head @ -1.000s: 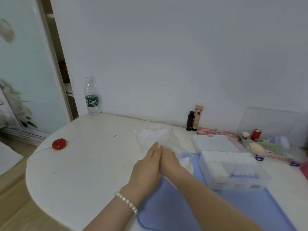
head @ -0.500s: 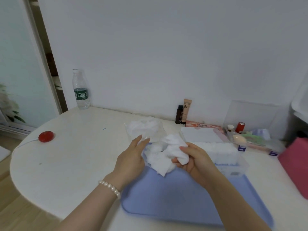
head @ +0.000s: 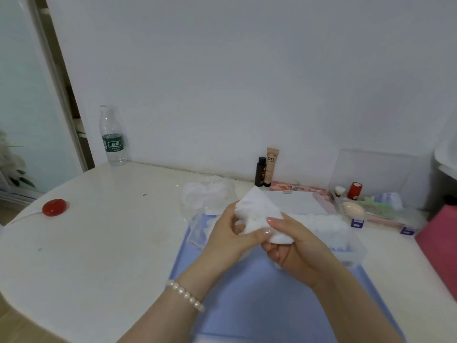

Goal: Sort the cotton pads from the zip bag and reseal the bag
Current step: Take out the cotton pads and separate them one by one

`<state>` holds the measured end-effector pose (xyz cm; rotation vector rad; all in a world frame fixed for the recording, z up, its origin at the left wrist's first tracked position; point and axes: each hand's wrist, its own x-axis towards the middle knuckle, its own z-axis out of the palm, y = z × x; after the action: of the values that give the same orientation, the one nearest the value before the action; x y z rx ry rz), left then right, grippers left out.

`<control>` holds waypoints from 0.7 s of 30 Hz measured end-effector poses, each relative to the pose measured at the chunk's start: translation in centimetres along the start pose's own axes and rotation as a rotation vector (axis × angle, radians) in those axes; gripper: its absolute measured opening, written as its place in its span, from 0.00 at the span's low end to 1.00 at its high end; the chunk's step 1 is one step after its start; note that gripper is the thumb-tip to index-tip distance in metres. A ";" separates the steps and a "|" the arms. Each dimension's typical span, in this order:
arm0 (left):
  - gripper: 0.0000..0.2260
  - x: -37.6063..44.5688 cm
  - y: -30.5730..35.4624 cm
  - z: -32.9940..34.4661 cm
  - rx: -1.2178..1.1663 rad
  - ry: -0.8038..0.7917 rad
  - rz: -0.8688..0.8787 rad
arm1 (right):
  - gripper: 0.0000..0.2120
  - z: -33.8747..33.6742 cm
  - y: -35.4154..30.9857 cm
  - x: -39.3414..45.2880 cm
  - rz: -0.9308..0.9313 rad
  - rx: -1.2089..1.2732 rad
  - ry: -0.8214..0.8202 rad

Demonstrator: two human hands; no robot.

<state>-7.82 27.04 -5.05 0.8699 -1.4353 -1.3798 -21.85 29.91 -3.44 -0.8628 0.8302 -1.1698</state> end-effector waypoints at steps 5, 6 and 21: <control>0.23 2.1 -1.1 2.4 -0.399 0.057 0.028 | 0.17 -1.6 -0.7 0.2 0.051 -0.090 0.077; 0.20 2.5 -1.1 2.6 -0.387 0.092 0.022 | 0.17 -1.9 -1.0 0.2 0.047 -0.106 0.085; 0.05 3.2 -0.3 0.5 -0.032 0.030 -0.055 | 0.13 -5.7 -4.6 -0.6 -0.128 -0.370 0.219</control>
<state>-9.35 24.23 -4.82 0.9115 -1.3727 -1.4209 -28.96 29.02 -1.77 -1.1148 1.2105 -1.2585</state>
